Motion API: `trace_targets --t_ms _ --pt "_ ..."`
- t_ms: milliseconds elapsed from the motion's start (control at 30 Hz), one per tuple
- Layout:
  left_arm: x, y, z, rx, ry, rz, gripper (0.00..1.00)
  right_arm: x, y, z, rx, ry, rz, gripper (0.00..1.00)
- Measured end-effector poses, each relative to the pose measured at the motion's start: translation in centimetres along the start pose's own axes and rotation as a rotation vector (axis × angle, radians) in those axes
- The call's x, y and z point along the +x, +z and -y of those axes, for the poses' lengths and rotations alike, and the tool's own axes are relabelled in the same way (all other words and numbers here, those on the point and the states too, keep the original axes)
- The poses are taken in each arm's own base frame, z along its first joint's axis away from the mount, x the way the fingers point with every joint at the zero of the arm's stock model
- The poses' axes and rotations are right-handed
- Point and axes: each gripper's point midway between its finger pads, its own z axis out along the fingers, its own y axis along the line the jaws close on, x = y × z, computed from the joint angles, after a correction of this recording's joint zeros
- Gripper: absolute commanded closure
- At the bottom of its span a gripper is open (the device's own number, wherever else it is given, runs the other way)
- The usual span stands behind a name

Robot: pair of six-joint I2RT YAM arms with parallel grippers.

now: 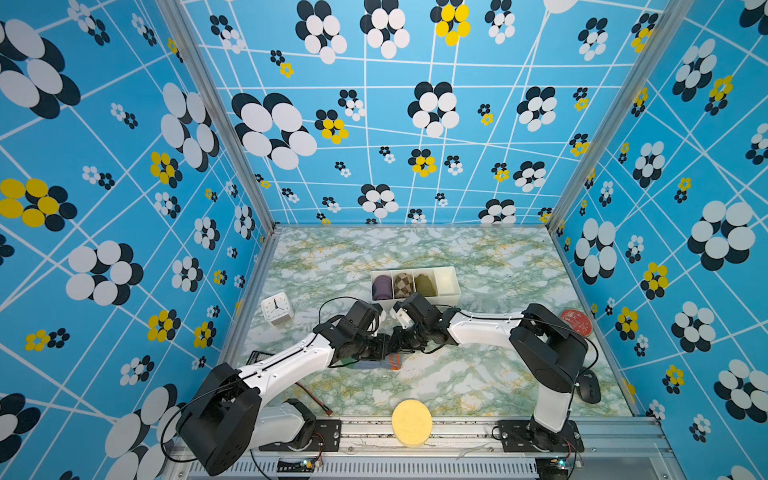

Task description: Roll the socks

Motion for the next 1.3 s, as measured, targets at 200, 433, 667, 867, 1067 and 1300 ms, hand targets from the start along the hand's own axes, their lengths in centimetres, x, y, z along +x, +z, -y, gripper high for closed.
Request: trace_targets --t_ms 200,433,667,867,1067,1300 --pt "0.6 1.1 -0.6 -0.018 -0.012 -0.039 1.0 0.1 0.1 0.5 0.017 0.013 -0.004 0.85" --pt "1.4 2.2 -1.0 -0.032 -0.017 -0.08 1.0 0.0 0.1 0.2 0.006 0.013 0.002 0.84" --pt "1.8 2.9 -1.3 -0.035 -0.026 -0.105 1.0 -0.6 0.0 -0.2 -0.023 0.027 0.014 0.81" --pt "1.6 3.0 -1.2 -0.032 -0.024 -0.1 1.0 -1.5 -0.4 -0.9 -0.075 0.04 0.037 0.78" --pt "1.5 3.2 -1.3 -0.028 -0.025 -0.1 1.0 -2.1 -2.8 -1.6 -0.109 0.032 0.084 0.74" --pt "1.2 3.1 -1.4 -0.021 -0.04 -0.096 1.0 -2.0 -6.1 -1.0 -0.081 0.034 0.144 0.66"
